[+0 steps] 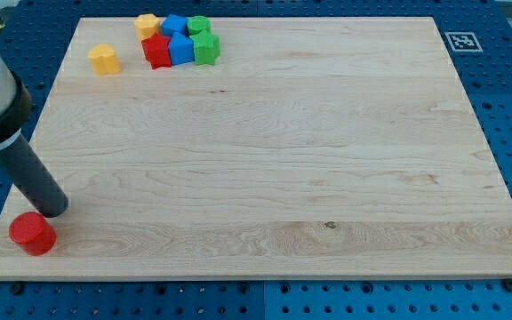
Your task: Place your arm at the left of the heart
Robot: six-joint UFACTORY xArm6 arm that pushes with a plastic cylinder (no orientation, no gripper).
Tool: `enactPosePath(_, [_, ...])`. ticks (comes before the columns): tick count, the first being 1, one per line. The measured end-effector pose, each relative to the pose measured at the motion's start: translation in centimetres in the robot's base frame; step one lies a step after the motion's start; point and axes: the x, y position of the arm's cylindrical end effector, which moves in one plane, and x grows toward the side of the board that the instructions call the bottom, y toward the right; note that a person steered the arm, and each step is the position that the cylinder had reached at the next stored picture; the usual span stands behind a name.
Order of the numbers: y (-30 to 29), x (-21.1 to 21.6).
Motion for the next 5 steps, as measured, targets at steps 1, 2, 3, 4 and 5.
enactPosePath(1, [0.0, -3.6])
enactPosePath(2, [-0.1, -7.5])
enactPosePath(3, [-2.1, -11.4])
enactPosePath(4, [-4.7, -16.1])
enactPosePath(5, [-6.7, -20.2])
